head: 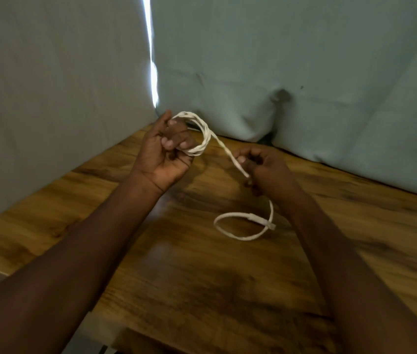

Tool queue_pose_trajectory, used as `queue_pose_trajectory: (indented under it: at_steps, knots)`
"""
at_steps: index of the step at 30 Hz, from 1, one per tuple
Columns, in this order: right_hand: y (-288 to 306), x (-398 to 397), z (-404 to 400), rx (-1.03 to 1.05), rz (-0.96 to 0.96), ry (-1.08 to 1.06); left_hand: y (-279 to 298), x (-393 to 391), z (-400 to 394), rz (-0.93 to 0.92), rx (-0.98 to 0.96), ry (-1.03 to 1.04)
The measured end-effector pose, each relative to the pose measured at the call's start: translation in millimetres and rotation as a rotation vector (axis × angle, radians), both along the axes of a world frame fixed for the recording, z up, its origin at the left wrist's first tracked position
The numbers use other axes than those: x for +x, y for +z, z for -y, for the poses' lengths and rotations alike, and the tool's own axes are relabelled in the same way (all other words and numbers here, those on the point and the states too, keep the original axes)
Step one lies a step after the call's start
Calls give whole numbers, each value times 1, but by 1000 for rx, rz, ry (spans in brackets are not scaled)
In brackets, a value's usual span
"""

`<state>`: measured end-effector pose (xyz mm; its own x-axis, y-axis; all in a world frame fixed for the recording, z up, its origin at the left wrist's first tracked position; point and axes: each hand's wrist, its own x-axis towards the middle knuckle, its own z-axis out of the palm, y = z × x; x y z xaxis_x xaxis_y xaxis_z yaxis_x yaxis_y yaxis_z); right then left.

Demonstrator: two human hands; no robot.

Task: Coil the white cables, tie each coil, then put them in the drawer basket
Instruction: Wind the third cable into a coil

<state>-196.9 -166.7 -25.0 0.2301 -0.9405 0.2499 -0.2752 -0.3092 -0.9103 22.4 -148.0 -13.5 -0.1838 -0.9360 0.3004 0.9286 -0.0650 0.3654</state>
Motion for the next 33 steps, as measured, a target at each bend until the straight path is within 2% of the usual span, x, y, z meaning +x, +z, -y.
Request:
queue_pose_trajectory:
  at_steps: [4,5,7,10,13,18,22,26,29,33]
  knots:
    - [-12,21,-4,-270,-499,160,-5,-13,2,136,147,266]
    - [-15,24,-8,-335,-573,234,-5,-16,2,180,153,311]
    - [-18,26,-17,-294,-533,360,-5,-20,-1,353,122,419]
    - [-13,34,-23,-98,-412,377,-7,-31,-8,763,40,582]
    - [-2,39,-25,-95,-372,425,-14,-34,-8,1098,-66,706]
    - [15,22,-28,79,-196,422,-26,-26,-1,1305,-251,767]
    - [23,10,-28,248,45,480,-25,-30,-8,1239,-222,578]
    - [27,4,-30,401,194,588,-26,-32,-9,1288,-171,371]
    - [24,2,-26,478,470,673,-23,-32,-10,1220,-158,178]
    - [19,0,-10,418,701,526,-16,-33,-14,1065,-141,-126]
